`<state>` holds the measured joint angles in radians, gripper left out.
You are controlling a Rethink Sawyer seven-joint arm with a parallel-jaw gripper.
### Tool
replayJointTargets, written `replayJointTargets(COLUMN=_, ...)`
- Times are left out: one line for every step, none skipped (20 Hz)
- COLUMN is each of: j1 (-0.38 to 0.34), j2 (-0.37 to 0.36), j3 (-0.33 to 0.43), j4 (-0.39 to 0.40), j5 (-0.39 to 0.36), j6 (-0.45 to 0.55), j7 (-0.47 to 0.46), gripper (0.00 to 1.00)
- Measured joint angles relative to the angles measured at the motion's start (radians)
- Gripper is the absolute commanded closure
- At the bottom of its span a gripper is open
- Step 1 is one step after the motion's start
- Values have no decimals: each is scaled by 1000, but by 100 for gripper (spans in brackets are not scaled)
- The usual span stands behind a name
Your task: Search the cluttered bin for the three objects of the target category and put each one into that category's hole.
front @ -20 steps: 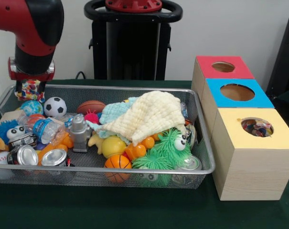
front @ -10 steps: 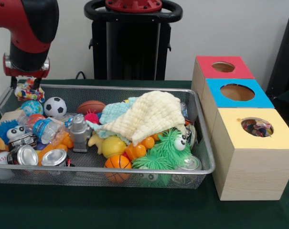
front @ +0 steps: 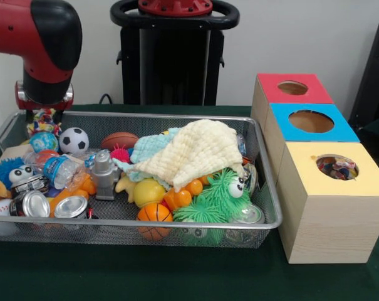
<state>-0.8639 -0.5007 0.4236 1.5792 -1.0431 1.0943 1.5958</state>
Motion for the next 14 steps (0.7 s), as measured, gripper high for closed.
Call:
replayJointTargets(j1=0, j2=6, j3=0, j4=-4, j5=-1, j6=-1, j7=0, gripper=0)
replayJointTargets(j1=0, j2=10, j3=0, j4=-8, j5=0, j6=-1, j7=0, gripper=0)
replayJointTargets(j1=0, j2=12, j3=0, j4=-10, j5=0, j6=-1, j7=0, gripper=0)
replayJointTargets(j1=-1, j2=15, j3=0, j4=-11, j5=0, j6=-1, j7=0, gripper=0)
replayJointTargets(j1=-1, j2=17, j3=-1, j4=-11, j5=0, j6=-1, j7=0, gripper=0)
replayJointTargets(j1=-2, j2=20, j3=-1, j4=-12, j5=0, j6=0, j7=0, gripper=0)
replayJointTargets(j1=-2, j2=22, j3=-1, j4=-13, j5=0, j6=0, j7=0, gripper=100)
replayJointTargets(j1=-4, j2=25, j3=-1, j4=-13, j5=0, j6=-1, j7=0, gripper=100)
replayJointTargets(j1=-6, j2=27, j3=0, j4=-13, j5=0, j6=-1, j7=0, gripper=100)
replayJointTargets(j1=-7, j2=28, j3=0, j4=-13, j5=0, j6=-1, j7=0, gripper=100)
replayJointTargets(j1=-8, j2=28, j3=0, j4=-13, j5=2, j6=-1, j7=0, gripper=100)
replayJointTargets(j1=-9, j2=28, j3=0, j4=-13, j5=3, j6=-1, j7=0, gripper=100)
replayJointTargets(j1=-9, j2=28, j3=0, j4=-13, j5=4, j6=-1, j7=0, gripper=100)
replayJointTargets(j1=-9, j2=28, j3=0, j4=-13, j5=4, j6=-1, j7=0, gripper=100)
